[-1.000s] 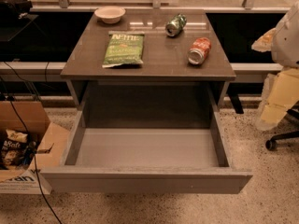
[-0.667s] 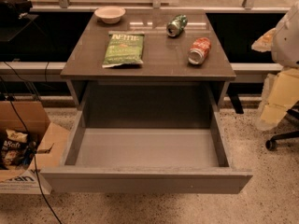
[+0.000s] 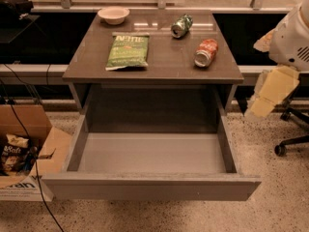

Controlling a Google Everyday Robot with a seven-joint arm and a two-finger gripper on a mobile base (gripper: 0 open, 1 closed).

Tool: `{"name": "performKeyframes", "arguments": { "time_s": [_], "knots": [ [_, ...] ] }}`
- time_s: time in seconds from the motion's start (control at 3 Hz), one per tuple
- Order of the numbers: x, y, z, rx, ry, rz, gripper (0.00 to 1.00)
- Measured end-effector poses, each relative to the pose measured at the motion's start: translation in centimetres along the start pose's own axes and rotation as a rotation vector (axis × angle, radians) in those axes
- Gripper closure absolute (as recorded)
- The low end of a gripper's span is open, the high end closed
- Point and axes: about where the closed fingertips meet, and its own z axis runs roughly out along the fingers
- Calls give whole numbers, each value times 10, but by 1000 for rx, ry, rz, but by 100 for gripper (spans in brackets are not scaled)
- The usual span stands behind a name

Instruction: Place coke can into top drawer

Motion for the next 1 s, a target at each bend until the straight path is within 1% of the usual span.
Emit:
{"name": "performKeyframes", "arguments": {
  "time_s": [0.33, 0.67, 1.0],
  "knots": [
    [-6, -30, 24, 1, -65, 69, 0],
    [-9, -56, 48, -13, -92, 105, 0],
    [-13, -59, 50, -8, -102, 111, 0]
  ]
}}
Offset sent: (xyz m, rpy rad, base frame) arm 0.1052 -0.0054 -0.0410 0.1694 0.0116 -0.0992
